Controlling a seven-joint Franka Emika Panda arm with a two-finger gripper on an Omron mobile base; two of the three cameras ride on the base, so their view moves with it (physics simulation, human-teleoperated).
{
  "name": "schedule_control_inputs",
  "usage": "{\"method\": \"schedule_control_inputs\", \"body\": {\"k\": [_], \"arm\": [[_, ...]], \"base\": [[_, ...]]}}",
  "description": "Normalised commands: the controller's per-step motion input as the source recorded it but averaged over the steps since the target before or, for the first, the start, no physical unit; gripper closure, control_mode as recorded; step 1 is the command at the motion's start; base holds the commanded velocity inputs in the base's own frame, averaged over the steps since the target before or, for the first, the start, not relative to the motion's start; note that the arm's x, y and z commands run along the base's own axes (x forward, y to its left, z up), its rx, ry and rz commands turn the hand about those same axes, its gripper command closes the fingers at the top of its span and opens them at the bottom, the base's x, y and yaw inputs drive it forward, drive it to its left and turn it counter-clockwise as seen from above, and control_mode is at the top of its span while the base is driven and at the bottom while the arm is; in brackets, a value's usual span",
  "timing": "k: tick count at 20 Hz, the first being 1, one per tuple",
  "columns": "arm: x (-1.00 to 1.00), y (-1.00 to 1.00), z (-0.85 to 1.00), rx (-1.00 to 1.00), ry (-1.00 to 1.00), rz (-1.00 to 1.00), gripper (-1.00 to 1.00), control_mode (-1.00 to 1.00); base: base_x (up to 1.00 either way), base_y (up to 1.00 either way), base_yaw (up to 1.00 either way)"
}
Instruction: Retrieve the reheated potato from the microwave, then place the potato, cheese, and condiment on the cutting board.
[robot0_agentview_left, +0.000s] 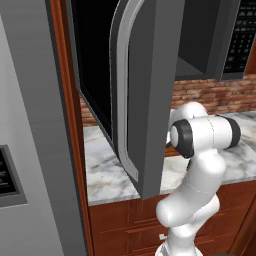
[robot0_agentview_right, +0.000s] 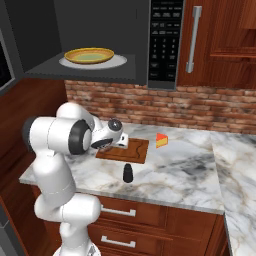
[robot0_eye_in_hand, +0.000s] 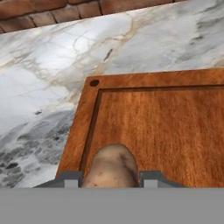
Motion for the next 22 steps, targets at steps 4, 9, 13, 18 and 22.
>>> {"method": "schedule_control_inputs", "body": {"k": [4, 9, 13, 18, 22], "arm": [[0.23, 0.00, -0.17, -0.01, 0.00, 0.00, 1.00, -1.00], [0.24, -0.01, -0.18, -0.01, 0.00, 0.00, 1.00, -1.00], [0.25, 0.00, -0.18, -0.02, 0.00, 0.00, 1.00, -1.00], [0.13, -0.01, -0.19, -0.01, 0.00, 0.00, 1.00, -1.00], [0.00, 0.00, -0.23, -0.02, 0.00, 0.00, 1.00, -1.00]], "base": [[0.00, 0.00, 0.00], [0.00, 0.00, 0.00], [0.00, 0.00, 0.00], [0.00, 0.00, 0.00], [0.00, 0.00, 0.00]]}}
